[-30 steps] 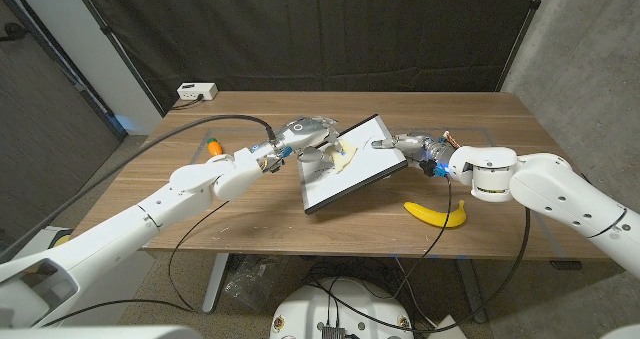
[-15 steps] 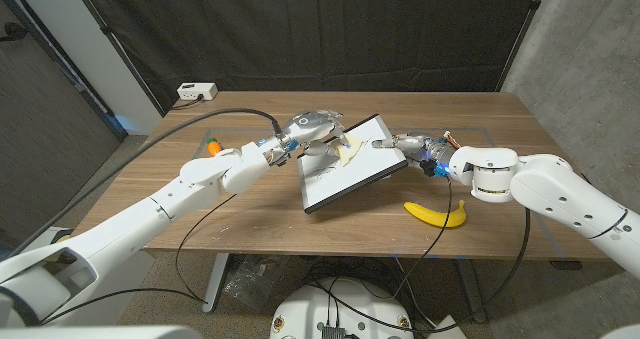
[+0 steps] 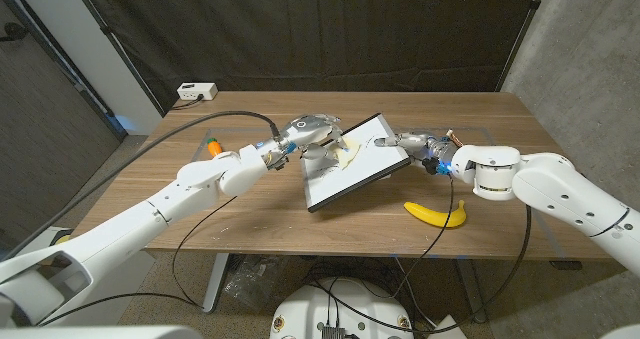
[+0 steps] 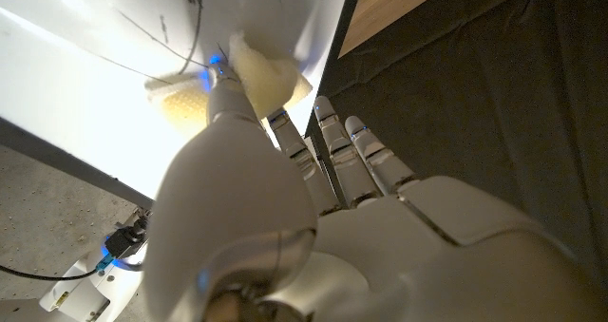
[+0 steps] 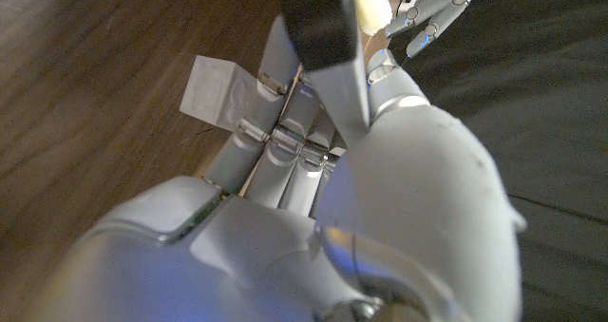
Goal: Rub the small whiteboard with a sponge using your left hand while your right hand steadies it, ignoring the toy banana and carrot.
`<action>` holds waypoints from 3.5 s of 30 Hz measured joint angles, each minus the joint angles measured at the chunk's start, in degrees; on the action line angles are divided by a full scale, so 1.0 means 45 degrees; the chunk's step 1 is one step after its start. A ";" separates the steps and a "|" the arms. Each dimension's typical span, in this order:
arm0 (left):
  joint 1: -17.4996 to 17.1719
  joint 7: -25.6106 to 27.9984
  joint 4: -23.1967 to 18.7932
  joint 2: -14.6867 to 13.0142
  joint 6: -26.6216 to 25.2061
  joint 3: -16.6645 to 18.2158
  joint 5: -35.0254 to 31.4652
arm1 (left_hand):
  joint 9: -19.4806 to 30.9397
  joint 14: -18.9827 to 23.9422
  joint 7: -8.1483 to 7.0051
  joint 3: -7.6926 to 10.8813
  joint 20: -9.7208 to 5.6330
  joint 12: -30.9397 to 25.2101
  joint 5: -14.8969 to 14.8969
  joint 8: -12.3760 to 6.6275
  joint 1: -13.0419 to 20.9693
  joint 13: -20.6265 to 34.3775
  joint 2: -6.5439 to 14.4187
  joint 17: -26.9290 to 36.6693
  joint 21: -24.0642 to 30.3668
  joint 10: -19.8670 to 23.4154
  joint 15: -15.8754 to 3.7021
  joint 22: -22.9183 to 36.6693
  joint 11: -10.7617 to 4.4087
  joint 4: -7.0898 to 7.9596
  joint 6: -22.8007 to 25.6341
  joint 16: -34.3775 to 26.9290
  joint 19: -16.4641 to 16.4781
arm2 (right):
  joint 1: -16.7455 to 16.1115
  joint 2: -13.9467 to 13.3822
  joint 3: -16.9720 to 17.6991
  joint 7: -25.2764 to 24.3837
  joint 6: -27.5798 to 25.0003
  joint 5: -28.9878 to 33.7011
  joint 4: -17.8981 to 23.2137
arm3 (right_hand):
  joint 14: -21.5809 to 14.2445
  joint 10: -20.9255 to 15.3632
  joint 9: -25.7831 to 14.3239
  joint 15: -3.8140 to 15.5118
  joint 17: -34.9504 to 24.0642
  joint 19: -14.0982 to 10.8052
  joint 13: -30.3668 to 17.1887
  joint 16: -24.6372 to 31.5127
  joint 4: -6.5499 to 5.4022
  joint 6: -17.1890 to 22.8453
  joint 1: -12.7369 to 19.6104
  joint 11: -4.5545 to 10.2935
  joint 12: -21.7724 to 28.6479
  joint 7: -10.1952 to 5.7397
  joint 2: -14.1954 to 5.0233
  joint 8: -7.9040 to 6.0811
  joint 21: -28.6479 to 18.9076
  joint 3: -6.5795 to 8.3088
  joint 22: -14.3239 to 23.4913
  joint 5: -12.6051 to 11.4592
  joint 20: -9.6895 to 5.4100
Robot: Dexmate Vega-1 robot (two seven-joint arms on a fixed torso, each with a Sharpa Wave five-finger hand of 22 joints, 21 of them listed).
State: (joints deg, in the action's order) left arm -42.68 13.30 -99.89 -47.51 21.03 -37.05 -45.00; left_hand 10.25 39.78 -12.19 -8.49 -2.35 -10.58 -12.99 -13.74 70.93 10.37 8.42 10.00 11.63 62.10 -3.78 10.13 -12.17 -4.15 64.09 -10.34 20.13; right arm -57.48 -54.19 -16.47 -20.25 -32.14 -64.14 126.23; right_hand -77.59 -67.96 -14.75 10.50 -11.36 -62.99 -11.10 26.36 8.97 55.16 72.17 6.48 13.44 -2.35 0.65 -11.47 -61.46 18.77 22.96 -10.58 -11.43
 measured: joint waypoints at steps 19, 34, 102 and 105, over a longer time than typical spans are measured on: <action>-0.1574 -0.0349 -0.1047 -0.0778 -0.1245 0.0905 0.0770 | 0.0009 -0.0046 -0.0041 0.0030 0.0000 -0.0001 0.0006 0.0007 0.0019 0.0007 0.0016 0.0000 0.0001 0.0000 0.0047 0.0001 0.0000 0.0030 0.0041 0.0000 0.0001 | 0.0544 0.0166 -0.0089 0.0100 -0.0056 -0.0044 -0.0385 | 0.0025 0.0034 -0.0011 -0.0025 -0.0070 0.0044 0.0002 0.0011 0.0044 -0.0003 0.0001 0.0016 -0.0001 0.0005 0.0002 0.0011 -0.0060 0.0031 -0.0026 0.0000 0.0044; -0.0968 -0.0099 -0.0453 -0.0229 -0.0783 0.0563 0.0616 | 0.0007 -0.0044 -0.0040 0.0017 0.0000 -0.0003 0.0007 0.0036 0.0019 0.0058 0.0015 0.0000 0.0001 0.0000 0.0047 0.0003 0.0000 0.0124 0.0186 0.0000 0.0002 | 0.0708 0.0346 -0.0287 0.0141 -0.0124 0.0056 -0.0483 | 0.0046 0.0022 -0.0010 -0.0046 -0.0053 0.0067 0.0004 0.0034 0.0044 -0.0029 0.0018 0.0026 -0.0002 0.0031 0.0019 0.0026 -0.0187 0.0029 -0.0025 0.0000 0.0067; -0.2551 -0.0236 -0.1681 -0.0055 -0.3236 0.0521 0.1274 | -0.0004 -0.0043 0.0003 0.0046 0.0000 -0.0003 0.0053 -0.0024 0.0015 0.0038 0.0009 -0.0001 0.0001 0.0235 0.0045 0.0005 -0.0090 0.0151 0.0547 0.0000 0.0003 | 0.0819 -0.0043 0.0248 0.0293 -0.0364 -0.0359 -0.0816 | 0.0274 0.0005 0.0000 -0.0274 -0.0009 0.0160 0.0004 0.0108 0.0041 0.0074 0.0053 0.0010 -0.0053 -0.0022 0.0055 0.0022 -0.0442 0.0130 -0.0083 0.0000 0.0162; -0.2708 -0.0208 -0.1818 -0.0157 -0.3363 0.0619 0.1284 | -0.0004 -0.0043 -0.0019 0.0046 0.0001 -0.0003 0.0053 -0.0021 0.0017 0.0039 0.0007 -0.0001 0.0001 0.0260 0.0046 0.0005 -0.0064 0.0150 0.0569 0.0000 0.0003 | 0.0774 -0.0058 0.0281 0.0294 -0.0362 -0.0377 -0.0817 | 0.0274 0.0004 0.0001 -0.0274 -0.0009 0.0160 0.0004 0.0106 0.0020 0.0074 0.0042 0.0009 -0.0053 -0.0022 0.0044 0.0022 -0.0479 0.0153 -0.0083 0.0000 0.0162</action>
State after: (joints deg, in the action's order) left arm -54.87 12.37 -108.07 -48.21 5.90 -34.27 -39.22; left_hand 10.23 39.59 -12.28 -8.29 -2.35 -10.60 -12.75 -13.84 71.00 10.54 8.45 9.99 11.63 63.27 -3.57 10.15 -12.46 -3.48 66.65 -10.34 20.14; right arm -54.00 -54.45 -15.21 -18.92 -33.76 -65.84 122.55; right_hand -76.35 -67.94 -14.74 9.27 -11.40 -62.27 -11.08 26.84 9.06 55.49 72.36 6.53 13.19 -2.45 0.85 -11.37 -63.62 19.46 22.59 -10.57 -10.70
